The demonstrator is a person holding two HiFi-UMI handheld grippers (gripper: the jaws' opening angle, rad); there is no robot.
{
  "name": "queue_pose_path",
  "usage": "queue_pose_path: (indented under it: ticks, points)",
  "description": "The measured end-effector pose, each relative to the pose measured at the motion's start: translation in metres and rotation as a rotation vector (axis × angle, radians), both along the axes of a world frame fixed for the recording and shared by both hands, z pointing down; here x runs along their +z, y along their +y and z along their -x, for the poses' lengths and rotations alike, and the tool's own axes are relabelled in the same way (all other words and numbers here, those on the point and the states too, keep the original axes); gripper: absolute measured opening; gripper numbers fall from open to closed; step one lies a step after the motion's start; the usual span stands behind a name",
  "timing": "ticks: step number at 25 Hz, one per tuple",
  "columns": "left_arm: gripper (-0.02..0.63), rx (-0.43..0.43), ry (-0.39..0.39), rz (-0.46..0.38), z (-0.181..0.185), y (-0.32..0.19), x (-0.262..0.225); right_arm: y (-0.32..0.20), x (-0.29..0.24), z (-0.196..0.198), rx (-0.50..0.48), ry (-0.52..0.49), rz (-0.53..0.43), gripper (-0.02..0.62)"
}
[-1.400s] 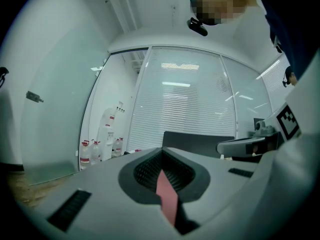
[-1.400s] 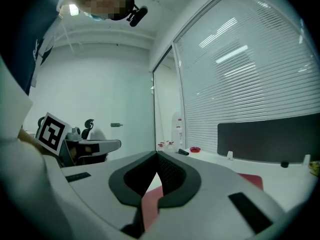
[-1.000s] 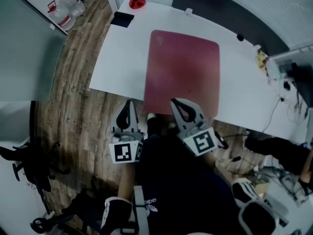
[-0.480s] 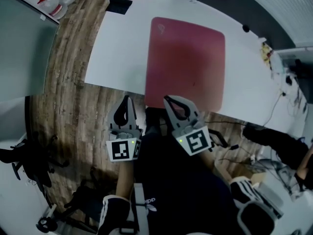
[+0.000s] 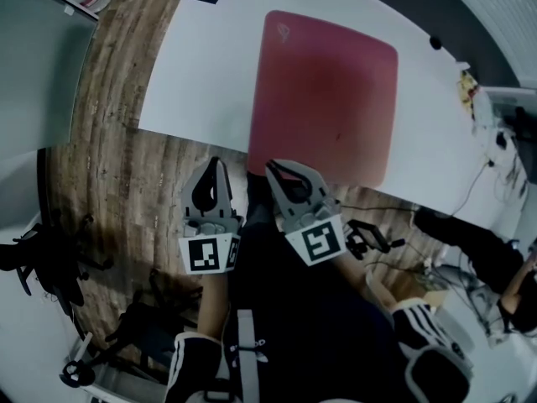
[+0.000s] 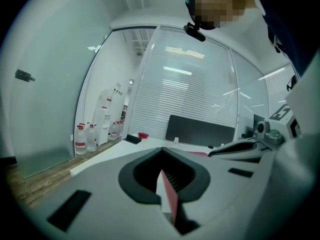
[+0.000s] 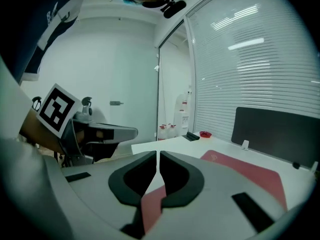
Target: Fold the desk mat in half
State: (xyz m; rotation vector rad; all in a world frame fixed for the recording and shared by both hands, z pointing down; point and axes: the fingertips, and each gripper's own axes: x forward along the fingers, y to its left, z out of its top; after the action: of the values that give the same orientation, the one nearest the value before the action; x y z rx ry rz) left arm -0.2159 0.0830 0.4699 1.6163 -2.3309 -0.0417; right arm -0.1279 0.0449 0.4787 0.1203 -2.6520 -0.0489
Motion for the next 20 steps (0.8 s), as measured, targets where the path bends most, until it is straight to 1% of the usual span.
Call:
queue_pose_path:
  ticks: [3,7,8,12,14,16,20]
  points:
    - [0.003,-0.005,-0.004,0.016,0.0,0.005,0.006,0.008,0.016,0.004,-0.026,0.035,-0.025,0.006]
    - [0.003,-0.015,0.02,0.041,-0.002,0.009,0.016,0.018,0.037,0.012,-0.079,0.067,-0.032,0.012]
    - [0.003,-0.02,0.024,0.046,-0.002,0.011,0.019,0.02,0.043,0.014,-0.091,0.079,-0.033,0.021]
    - [0.003,-0.044,0.036,0.06,0.002,0.018,0.027,0.029,0.071,0.018,-0.129,0.138,-0.061,0.093]
    - [0.003,-0.045,0.039,0.078,0.001,0.023,0.034,0.033,0.092,0.014,-0.131,0.161,-0.084,0.112]
    - [0.003,-0.049,0.043,0.093,0.0,0.028,0.04,0.037,0.11,0.01,-0.142,0.193,-0.124,0.136]
    - [0.003,-0.073,0.069,0.105,0.001,0.035,0.046,0.045,0.133,0.004,-0.207,0.272,-0.214,0.165]
